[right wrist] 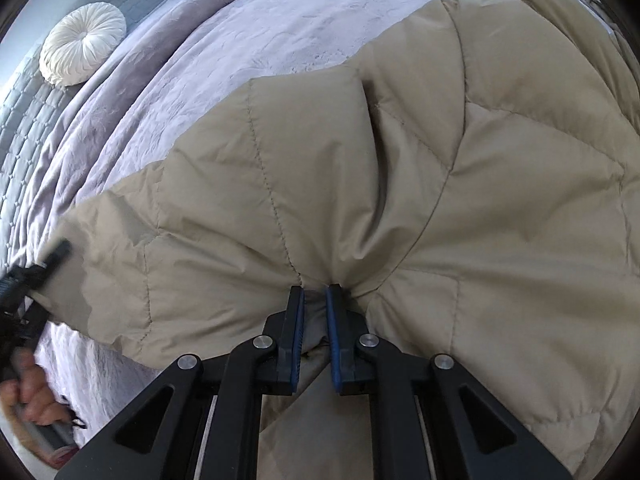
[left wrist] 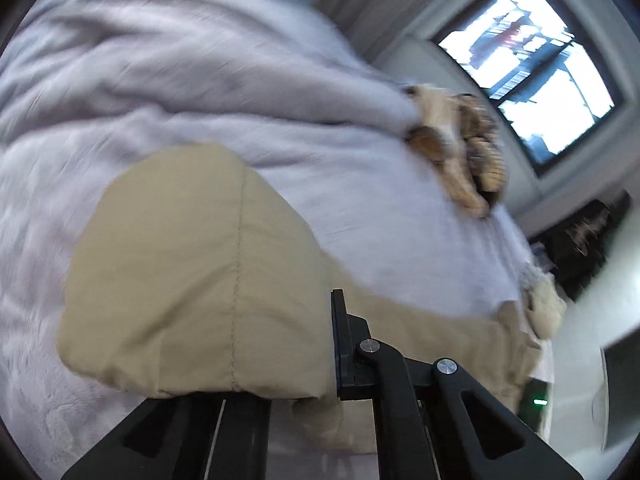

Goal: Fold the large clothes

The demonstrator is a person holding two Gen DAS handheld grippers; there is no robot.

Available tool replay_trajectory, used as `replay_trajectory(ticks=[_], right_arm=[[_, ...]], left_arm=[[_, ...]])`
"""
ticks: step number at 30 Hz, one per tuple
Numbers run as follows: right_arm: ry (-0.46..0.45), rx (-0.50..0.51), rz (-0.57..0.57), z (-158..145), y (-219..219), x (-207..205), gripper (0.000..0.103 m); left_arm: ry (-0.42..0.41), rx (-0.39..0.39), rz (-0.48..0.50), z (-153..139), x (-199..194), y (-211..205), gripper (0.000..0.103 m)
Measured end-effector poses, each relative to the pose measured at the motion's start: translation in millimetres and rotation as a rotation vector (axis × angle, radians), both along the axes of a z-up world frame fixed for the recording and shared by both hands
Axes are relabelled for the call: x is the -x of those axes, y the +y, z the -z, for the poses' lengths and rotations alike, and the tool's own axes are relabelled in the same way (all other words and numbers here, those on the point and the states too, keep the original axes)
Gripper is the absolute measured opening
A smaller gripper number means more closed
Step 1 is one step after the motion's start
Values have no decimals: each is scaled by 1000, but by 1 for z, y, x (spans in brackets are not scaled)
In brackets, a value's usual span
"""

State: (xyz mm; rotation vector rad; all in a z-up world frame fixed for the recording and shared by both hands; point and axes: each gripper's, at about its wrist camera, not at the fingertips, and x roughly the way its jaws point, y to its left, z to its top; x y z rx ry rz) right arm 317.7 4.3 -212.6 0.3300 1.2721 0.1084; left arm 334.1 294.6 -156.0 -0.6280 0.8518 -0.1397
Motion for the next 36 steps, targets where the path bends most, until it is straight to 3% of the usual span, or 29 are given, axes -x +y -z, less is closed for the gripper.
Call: replay_trajectory(ticks=[6, 9, 12, 18, 25, 30, 36], right_arm=[[20, -77, 2, -7, -13, 3, 12], [4, -148, 21, -27, -32, 14, 12], [-36, -144, 50, -51, -66, 36, 12], [-76, -64, 196, -75, -169, 92, 12], [-66, -17, 374, -78, -271, 155, 12], [-46, -38, 448, -68, -313, 186, 12], [-37, -71, 499, -68, -342, 202, 12]], left_arm=[[-138, -9, 204, -66, 0, -73, 9], [-170, -5, 310, -84, 2, -126, 9], [-184, -20, 415, -92, 7, -181, 9], [-140, -40, 600, -81, 21, -304, 9], [-47, -204, 771, -36, 52, -423, 9], [-42, -375, 853, -22, 82, -467, 9], [-50, -469, 901, -15, 105, -478, 10]])
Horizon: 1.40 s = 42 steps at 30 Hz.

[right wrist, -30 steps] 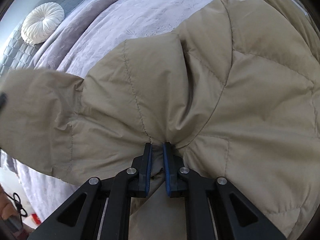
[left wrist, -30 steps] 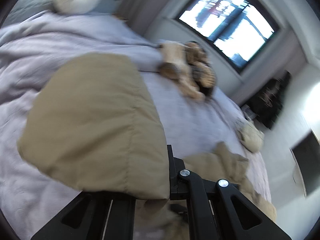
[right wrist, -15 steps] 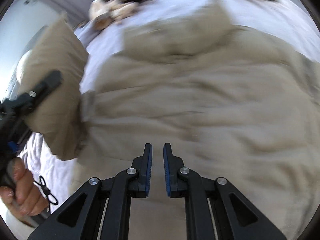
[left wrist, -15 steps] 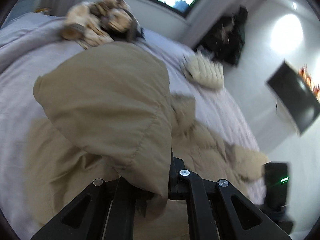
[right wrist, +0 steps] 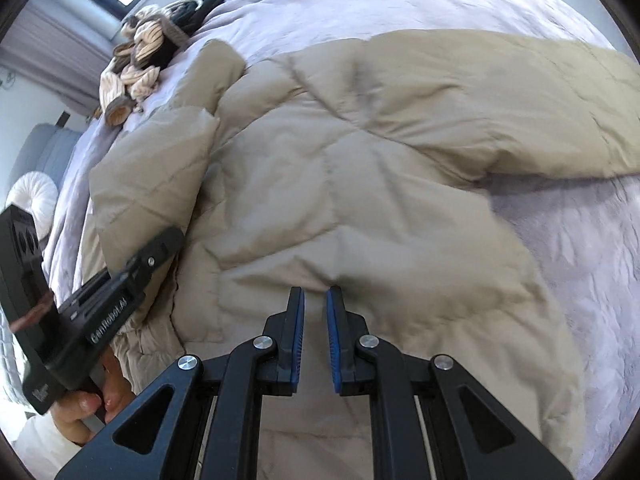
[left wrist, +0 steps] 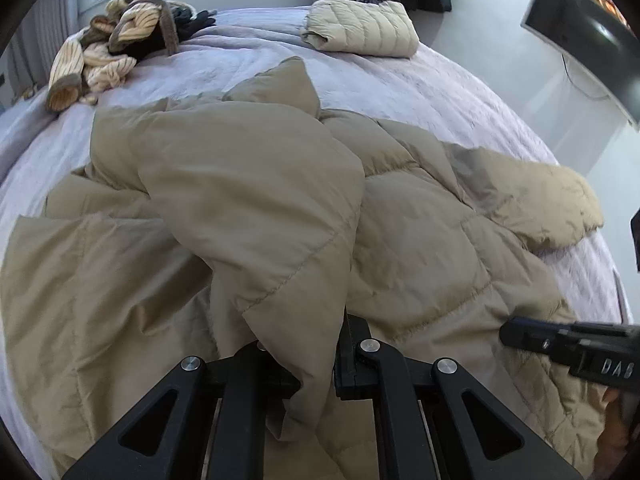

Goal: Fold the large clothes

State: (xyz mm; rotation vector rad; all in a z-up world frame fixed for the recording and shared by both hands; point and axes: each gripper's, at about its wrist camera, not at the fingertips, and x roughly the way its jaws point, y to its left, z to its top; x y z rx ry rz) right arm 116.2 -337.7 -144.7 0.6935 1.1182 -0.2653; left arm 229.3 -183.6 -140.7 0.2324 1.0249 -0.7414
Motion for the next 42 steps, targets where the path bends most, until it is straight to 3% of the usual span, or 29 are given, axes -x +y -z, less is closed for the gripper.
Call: replay_trajectory(ticks=[1, 3, 4, 5, 12, 14, 16, 18, 19, 21, 25, 29, 36, 38, 42], right_arm=[[-1, -4, 7, 0, -4, 3, 12], [-2, -13, 19, -1, -9, 4, 12], [-2, -15, 24, -1, -10, 2, 13], [-3, -17, 27, -2, -11, 1, 13], [1, -28, 41, 0, -19, 22, 13], [3, -20, 31, -1, -16, 20, 17], [1, -10, 14, -5, -10, 14, 36], [-16, 6, -14, -13, 0, 6, 73], [-27, 24, -32, -18, 7, 1, 76], [-40, 78, -76, -30, 23, -11, 78], [-86, 215, -194, -59, 68, -45, 83], [-40, 315, -243, -58, 104, -81, 85], [47, 375, -95, -38, 98, -112, 85], [48, 319, -12, -30, 76, -101, 84], [43, 195, 105, -8, 34, -68, 73]], left_arm=[[-5, -9, 0, -2, 2, 0, 11], [-9, -3, -4, -6, 3, 1, 33], [-16, 11, -16, -11, 5, 3, 56], [-37, 23, -34, -16, 7, 5, 71], [-70, 53, -53, -37, 12, 24, 74], [-111, 49, -108, -44, 11, 46, 103], [-171, 29, -191, -52, 7, 76, 103], [-195, -7, -267, -54, -3, 104, 103], [-208, -24, -314, -54, -11, 121, 103], [-227, -65, -416, -53, -28, 152, 103], [-154, -98, -579, -39, -55, 208, 103], [-161, -167, -580, -22, -46, 223, 103], [-89, -146, -615, -6, -58, 225, 103], [-80, -132, -614, -8, -59, 228, 103], [-64, -86, -589, -13, -71, 238, 103]])
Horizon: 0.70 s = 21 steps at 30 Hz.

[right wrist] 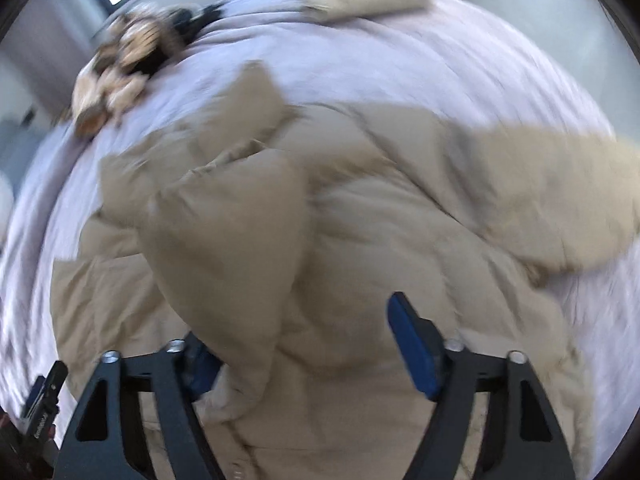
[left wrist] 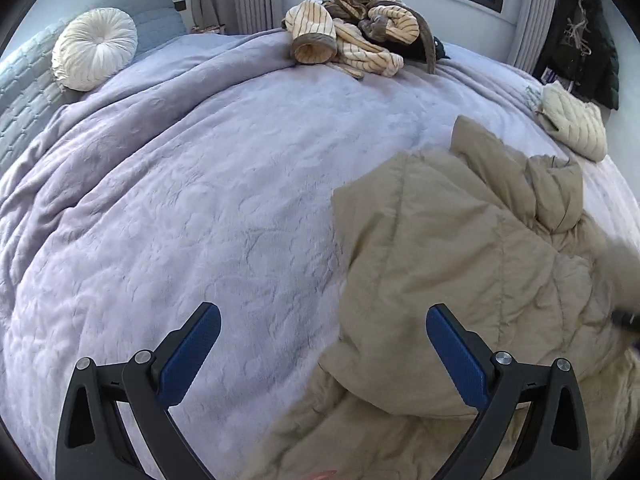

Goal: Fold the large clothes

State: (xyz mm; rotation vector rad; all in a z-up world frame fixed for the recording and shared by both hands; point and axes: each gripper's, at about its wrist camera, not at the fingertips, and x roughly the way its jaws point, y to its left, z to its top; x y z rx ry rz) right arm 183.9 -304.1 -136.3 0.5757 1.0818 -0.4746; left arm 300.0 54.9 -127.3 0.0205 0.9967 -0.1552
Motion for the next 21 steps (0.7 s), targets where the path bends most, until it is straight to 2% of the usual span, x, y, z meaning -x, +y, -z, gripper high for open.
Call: replay_trajectory(ticks=[2, 4, 7, 11, 12, 13, 14, 15, 16, 17, 18, 19, 21], right_arm=[[-6, -77, 33, 13, -16, 15, 71], [-63, -156, 40, 19, -26, 26, 70], [-96, -186, 29, 21, -29, 29, 71], [-132, -240, 46, 25, -33, 31, 71], [-136, -247, 50, 25, -34, 31, 71], [-138, -248, 50, 25, -33, 30, 71], [-138, -245, 47, 23, -31, 27, 70], [-142, -242, 44, 21, -30, 26, 60], [-144, -235, 37, 19, -27, 22, 52], [-152, -234, 20, 16, -24, 16, 28], [-158, -233, 1, 12, -21, 11, 19], [-171, -203, -28, 3, -17, 2, 18], [-218, -95, -118, -20, -7, -11, 16]], left_arm=[[33, 57, 13, 0, -18, 9, 103], [106, 118, 39, 7, -44, 14, 103], [194, 225, 35, 27, -79, 23, 103], [369, 455, -13, 67, -120, 34, 103], [392, 488, -20, 73, -124, 33, 103], [404, 507, -27, 78, -126, 32, 97], [404, 523, -27, 80, -126, 28, 75], [394, 531, -12, 80, -125, 22, 61], [378, 534, 2, 78, -123, 17, 37], [355, 517, 5, 73, -121, 12, 33], [328, 491, 2, 68, -119, 9, 30], [306, 478, 3, 65, -119, 9, 26], [267, 450, -7, 59, -118, 10, 26]])
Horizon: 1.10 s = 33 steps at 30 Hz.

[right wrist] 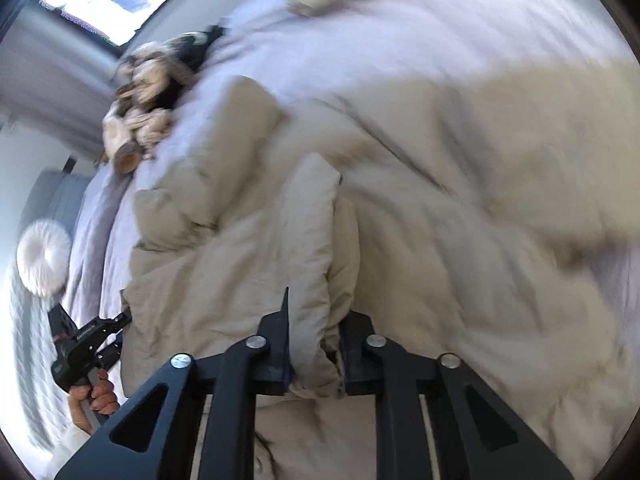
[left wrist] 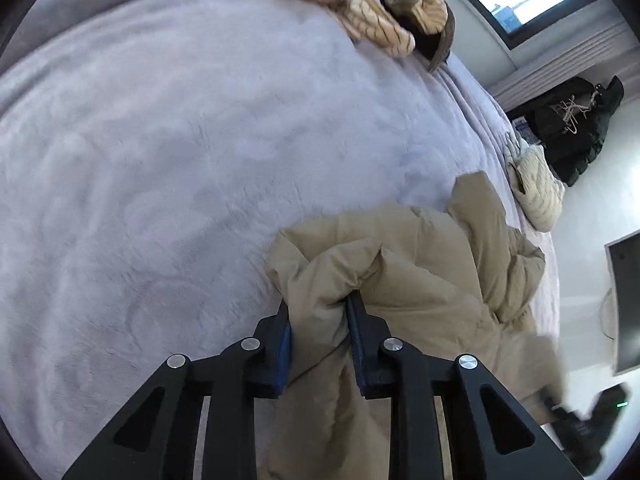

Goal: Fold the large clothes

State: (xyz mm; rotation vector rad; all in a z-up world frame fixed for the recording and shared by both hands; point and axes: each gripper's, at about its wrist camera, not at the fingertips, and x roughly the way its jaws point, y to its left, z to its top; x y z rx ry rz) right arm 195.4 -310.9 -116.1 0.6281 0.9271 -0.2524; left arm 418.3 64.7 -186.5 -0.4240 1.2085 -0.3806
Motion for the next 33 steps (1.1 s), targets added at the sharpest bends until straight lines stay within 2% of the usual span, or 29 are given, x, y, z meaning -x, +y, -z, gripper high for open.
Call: replay_trajectory(ticks=[2, 4, 7, 9, 12, 14, 17, 20, 23, 26, 30, 33], right_arm=[[-46, 103, -57, -19, 5, -12, 16], [-32, 133, -55, -18, -4, -21, 16], [62, 69, 10, 19, -28, -25, 16], [102, 46, 36, 38, -35, -21, 16], [110, 47, 50, 47, -33, -17, 16], [113, 50, 47, 45, -31, -19, 16], [114, 21, 58, 47, -35, -20, 17], [113, -4, 69, 46, -35, -18, 18], [117, 2, 59, 46, -31, -15, 18], [122, 2, 57, 44, -25, -13, 18], [111, -17, 37, 40, -13, -16, 18], [121, 16, 1, 44, 1, -23, 18]], left_arm=[[-28, -36, 1, -2, -3, 1, 26], [-44, -55, 6, -3, -6, 0, 26], [-65, -77, -12, -10, -9, 2, 26], [-100, -143, -46, -20, -9, 9, 27], [-137, -201, -43, -37, -3, 25, 27], [-160, -214, 38, -49, 13, 28, 27], [-190, -243, 231, -61, 63, 20, 27], [-136, -221, 367, -56, 108, 10, 27], [-85, -196, 444, -39, 141, -4, 27], [-99, -240, 390, -26, 144, -13, 27], [-133, -243, 199, -19, 119, 10, 27], [-119, -254, 201, -17, 113, 25, 27]])
